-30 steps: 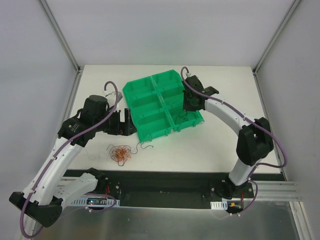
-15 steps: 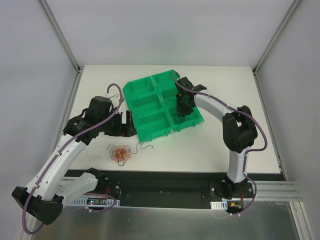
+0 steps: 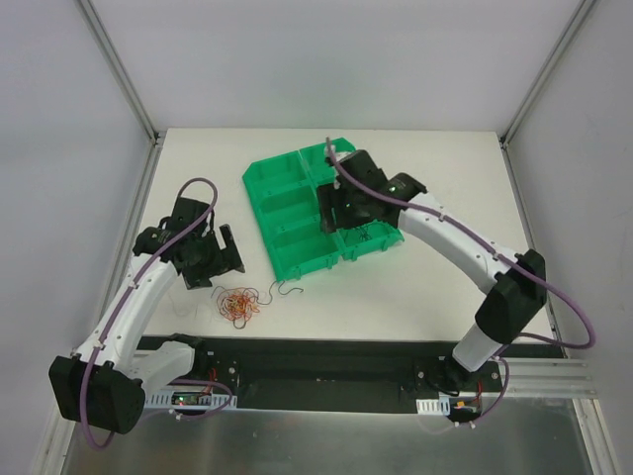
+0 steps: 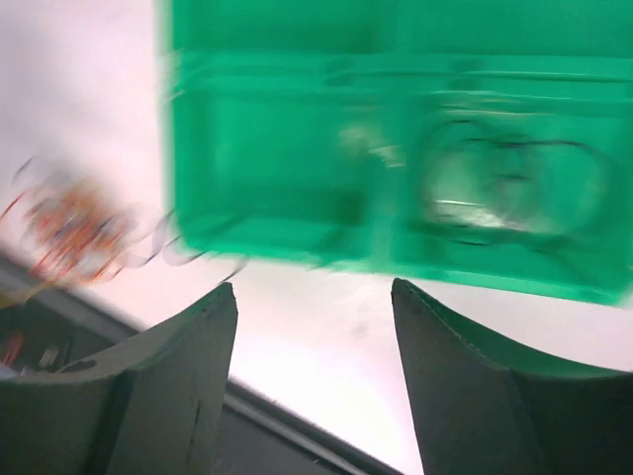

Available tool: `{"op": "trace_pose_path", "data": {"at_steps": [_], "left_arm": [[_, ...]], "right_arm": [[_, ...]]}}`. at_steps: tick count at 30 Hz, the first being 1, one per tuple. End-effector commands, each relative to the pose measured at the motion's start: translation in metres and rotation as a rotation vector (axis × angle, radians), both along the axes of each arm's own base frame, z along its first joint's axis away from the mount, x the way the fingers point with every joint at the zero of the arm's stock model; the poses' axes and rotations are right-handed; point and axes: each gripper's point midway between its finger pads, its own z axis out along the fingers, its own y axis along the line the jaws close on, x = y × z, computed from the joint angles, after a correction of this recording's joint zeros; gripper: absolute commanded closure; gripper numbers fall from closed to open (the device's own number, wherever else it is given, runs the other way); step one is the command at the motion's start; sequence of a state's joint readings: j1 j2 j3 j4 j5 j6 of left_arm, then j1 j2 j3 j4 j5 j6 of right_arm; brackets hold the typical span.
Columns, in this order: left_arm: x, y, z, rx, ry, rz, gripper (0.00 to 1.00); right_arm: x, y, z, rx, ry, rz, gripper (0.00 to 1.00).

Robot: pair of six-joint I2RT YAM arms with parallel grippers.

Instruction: Untangle the cables

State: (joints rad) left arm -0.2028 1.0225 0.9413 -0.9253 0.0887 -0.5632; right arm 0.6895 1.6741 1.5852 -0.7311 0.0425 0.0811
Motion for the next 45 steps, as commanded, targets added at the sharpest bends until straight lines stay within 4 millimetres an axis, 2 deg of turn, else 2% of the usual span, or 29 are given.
{"op": "trace_pose_path", "data": {"at_steps": [1,3,5,10,12,18,26,33,34,37,41,44,45], "left_arm": [[-0.009,0.004,-0.014,-0.003,0.071,0.071,0.15],[-0.014,0.005,-0.022,-0.019,0.103,0.099,0.15],[-0.019,0.007,-0.031,-0.028,0.129,0.129,0.15],[-0.028,0.009,-0.041,-0.022,0.160,0.141,0.17],[-0.030,0.010,-0.043,-0.016,0.163,0.141,0.18],[-0.033,0.010,-0.050,-0.007,0.197,0.104,0.22],[-0.033,0.006,-0.051,-0.022,0.206,0.075,0.25],[-0.028,0.006,-0.045,-0.019,0.182,0.049,0.19],[-0.027,0.006,-0.045,-0.020,0.181,0.050,0.19],[-0.025,0.004,-0.046,-0.025,0.193,0.039,0.21],[-0.025,-0.001,-0.052,-0.042,0.235,0.021,0.21],[-0.026,-0.005,-0.062,-0.062,0.284,0.018,0.21],[-0.026,-0.006,-0.066,-0.064,0.300,0.019,0.21]], "right_arm": [[-0.079,0.092,0.018,0.219,-0.012,0.402,0.34],[-0.109,0.123,0.014,0.252,0.002,0.523,0.35],[-0.129,0.143,0.002,0.234,0.020,0.611,0.36],[-0.153,0.171,-0.034,0.178,0.073,0.684,0.39],[-0.148,0.172,-0.048,0.117,0.052,0.664,0.40],[-0.120,0.150,-0.089,-0.084,-0.009,0.450,0.44],[-0.117,0.165,-0.120,-0.153,-0.022,0.411,0.53],[-0.107,0.161,-0.143,-0.242,-0.044,0.386,0.55],[-0.106,0.160,-0.144,-0.258,-0.041,0.386,0.57],[-0.107,0.160,-0.148,-0.277,-0.032,0.407,0.71],[-0.114,0.165,-0.145,-0.257,-0.018,0.462,0.99],[-0.121,0.159,-0.128,-0.223,-0.025,0.487,1.00],[-0.124,0.157,-0.114,-0.193,-0.042,0.492,1.00]]}}
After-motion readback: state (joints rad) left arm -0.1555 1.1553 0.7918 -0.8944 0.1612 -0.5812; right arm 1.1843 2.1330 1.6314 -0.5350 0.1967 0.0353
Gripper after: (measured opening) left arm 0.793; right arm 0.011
